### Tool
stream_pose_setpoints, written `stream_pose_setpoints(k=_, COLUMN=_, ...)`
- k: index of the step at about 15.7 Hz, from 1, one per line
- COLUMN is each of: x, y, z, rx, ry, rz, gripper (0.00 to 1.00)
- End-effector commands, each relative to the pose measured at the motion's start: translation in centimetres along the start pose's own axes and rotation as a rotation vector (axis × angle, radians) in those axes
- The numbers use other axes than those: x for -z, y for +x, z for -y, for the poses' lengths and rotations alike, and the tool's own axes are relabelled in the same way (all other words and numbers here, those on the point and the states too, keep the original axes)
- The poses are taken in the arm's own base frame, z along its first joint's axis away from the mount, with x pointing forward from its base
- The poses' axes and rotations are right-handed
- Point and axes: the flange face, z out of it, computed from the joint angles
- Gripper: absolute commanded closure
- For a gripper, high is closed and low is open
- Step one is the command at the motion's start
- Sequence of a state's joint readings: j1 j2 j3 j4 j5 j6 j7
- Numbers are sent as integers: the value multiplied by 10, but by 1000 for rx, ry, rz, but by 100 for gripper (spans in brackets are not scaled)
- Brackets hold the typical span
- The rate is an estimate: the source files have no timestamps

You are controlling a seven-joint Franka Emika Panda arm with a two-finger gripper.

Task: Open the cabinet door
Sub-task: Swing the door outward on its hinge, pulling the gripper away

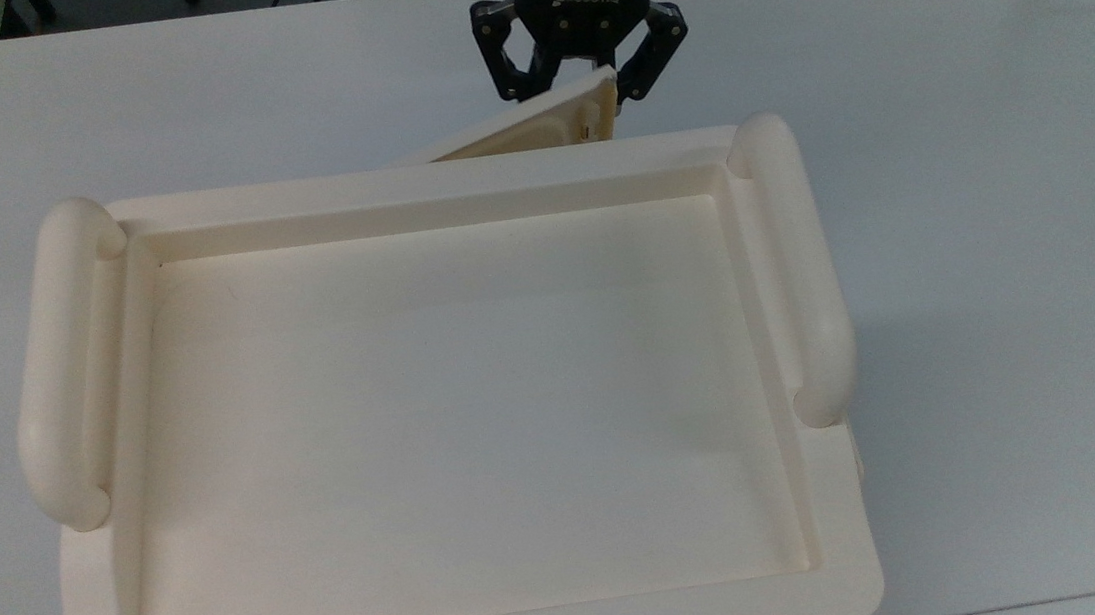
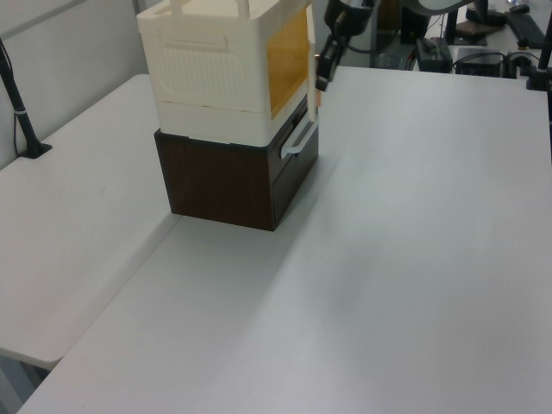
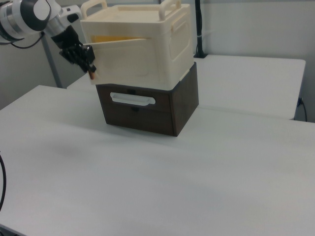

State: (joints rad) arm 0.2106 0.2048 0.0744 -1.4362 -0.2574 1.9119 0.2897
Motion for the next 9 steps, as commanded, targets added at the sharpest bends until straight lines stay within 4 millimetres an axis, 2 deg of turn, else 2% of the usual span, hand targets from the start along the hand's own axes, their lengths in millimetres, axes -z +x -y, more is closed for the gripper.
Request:
stream_pose_setpoints(k=1, x=-14, y=-32, z=-15, rx=-15, ry=-42, rz=198, gripper=0)
stream_pose_setpoints(k=2, x=-14, y=-38, z=-16, rx=3, ry=-46, rz=249, gripper=0)
stream_pose_setpoints(k=4, x=3, y=-51, z=-21, rx=49, ry=-21, rz=309, gripper=0)
stream_pose_setpoints(k=9, x=65, y=-73, z=-51, rx=120, ry=15, rz=341, gripper=0)
